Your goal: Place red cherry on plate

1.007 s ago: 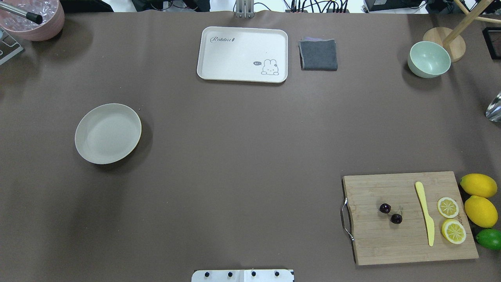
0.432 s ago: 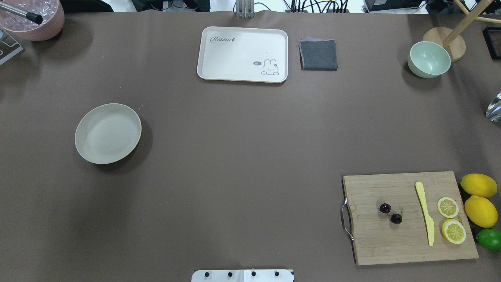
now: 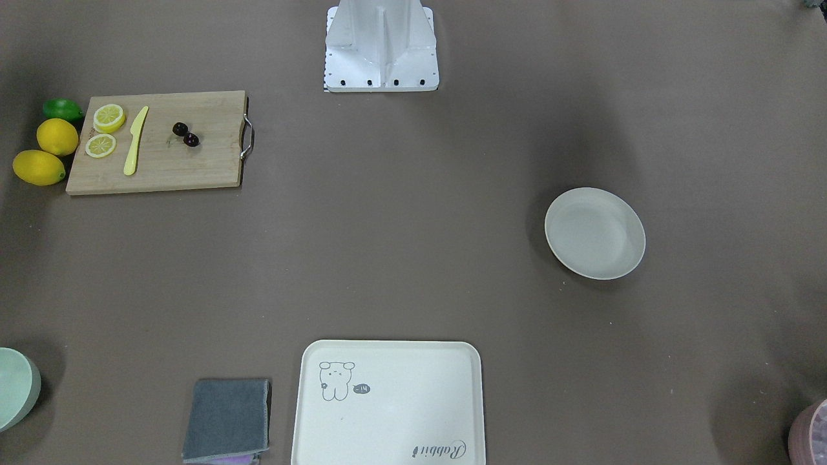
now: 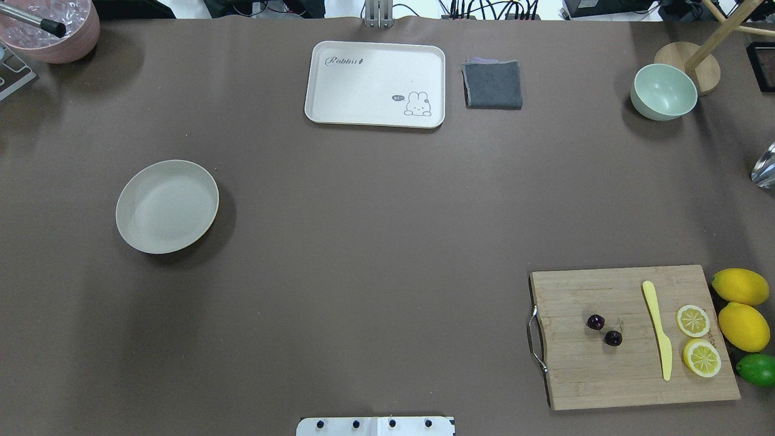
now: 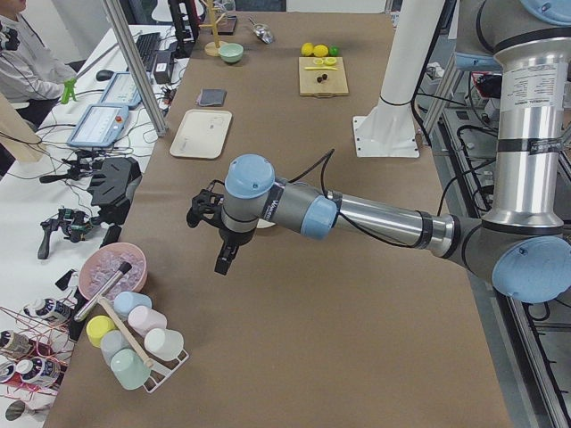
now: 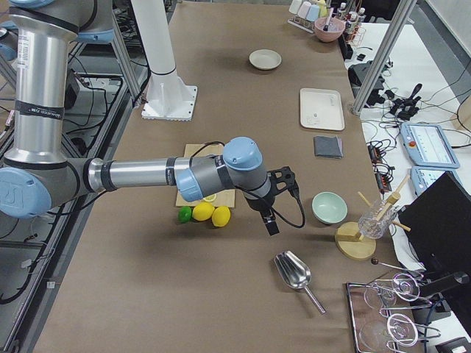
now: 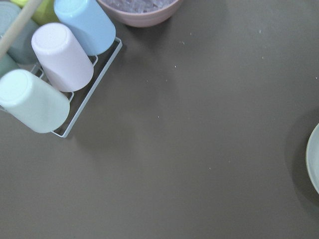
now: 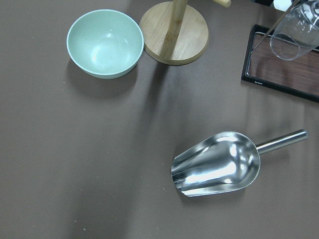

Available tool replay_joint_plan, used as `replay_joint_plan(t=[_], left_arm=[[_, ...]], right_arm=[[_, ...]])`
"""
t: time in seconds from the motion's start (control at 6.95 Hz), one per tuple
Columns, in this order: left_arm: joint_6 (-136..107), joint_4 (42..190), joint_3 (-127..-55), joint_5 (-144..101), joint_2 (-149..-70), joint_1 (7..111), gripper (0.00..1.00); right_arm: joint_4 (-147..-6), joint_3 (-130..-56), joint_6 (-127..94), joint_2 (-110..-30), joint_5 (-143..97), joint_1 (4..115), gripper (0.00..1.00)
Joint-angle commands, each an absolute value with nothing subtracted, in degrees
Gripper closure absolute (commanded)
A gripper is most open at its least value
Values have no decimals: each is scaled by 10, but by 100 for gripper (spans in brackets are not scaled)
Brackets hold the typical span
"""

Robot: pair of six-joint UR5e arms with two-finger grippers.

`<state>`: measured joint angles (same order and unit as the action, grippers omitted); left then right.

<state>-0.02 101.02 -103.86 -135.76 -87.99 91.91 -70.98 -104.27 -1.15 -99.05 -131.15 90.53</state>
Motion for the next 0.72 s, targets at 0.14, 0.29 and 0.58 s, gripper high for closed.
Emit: replay_joint_plan(t=[0.14,0.29,0.58], left_arm=[[-10,1062,-1030,-1358,-879,917,2],[-64,1091,-1027,-1374,-879,882,2],[-194,1147,-1001,-1373,-877,777,2]], right_arm=[[-600,-1023,-61,-1026,-1333,910,0],[-598,-1027,-142,-1021,-1330,876,0],[-597,-1028,-270,-996,-1292,772,0]])
